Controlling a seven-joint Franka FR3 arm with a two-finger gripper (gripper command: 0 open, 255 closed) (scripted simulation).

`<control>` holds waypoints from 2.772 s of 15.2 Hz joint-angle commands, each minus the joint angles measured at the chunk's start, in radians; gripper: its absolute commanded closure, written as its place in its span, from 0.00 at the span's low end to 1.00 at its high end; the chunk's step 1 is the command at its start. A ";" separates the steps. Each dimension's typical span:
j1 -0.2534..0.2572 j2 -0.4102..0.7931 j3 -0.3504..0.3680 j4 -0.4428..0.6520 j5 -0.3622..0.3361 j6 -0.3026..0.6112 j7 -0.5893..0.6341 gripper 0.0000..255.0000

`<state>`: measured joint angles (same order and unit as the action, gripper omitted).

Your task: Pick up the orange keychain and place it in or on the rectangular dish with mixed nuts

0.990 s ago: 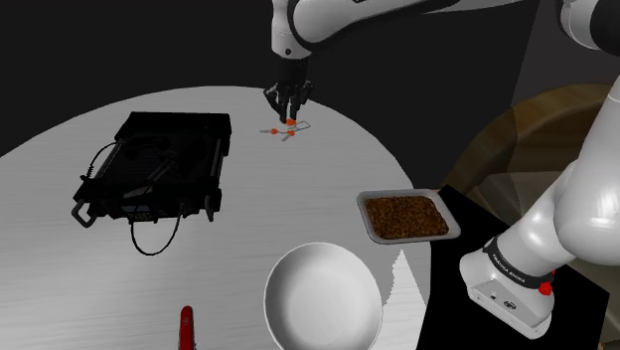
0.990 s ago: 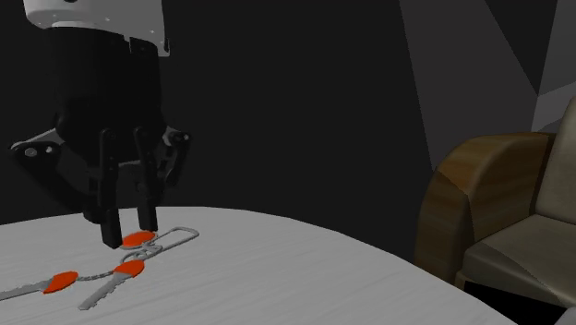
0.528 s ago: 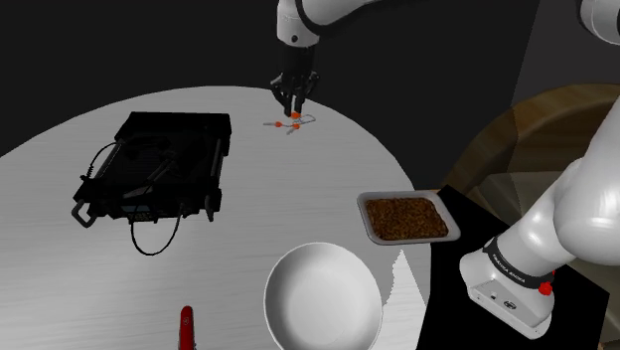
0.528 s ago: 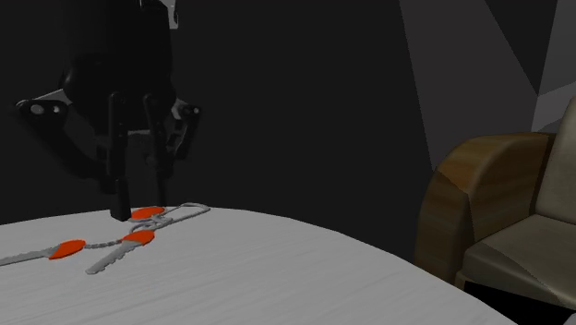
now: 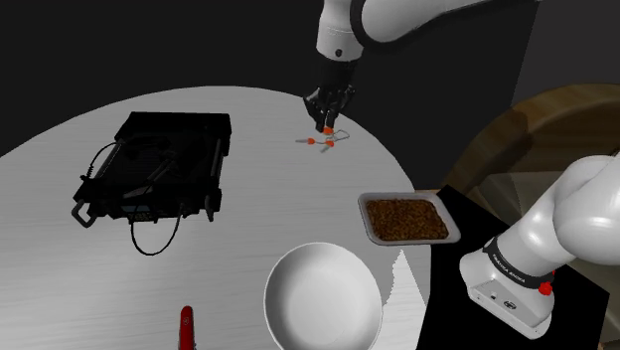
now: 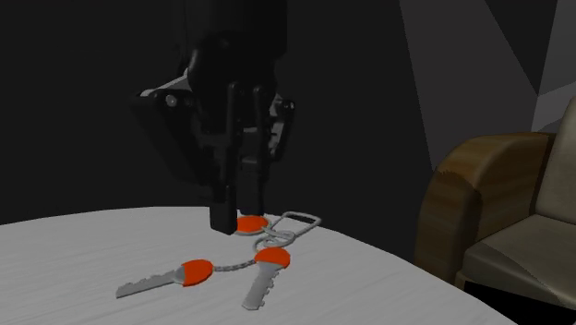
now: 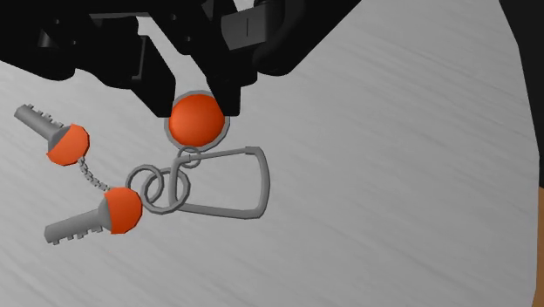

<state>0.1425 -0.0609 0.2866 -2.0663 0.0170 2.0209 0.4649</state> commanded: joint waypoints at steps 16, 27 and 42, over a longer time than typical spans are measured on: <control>0.117 -0.713 -0.027 -0.603 0.173 -0.102 -0.036 1.00; 0.125 -0.661 0.002 -0.722 0.198 0.069 -0.039 1.00; 0.127 -0.641 0.010 -0.748 0.205 0.115 -0.039 0.00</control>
<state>0.2696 -0.7015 0.2964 -2.8138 0.2217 2.1359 0.4257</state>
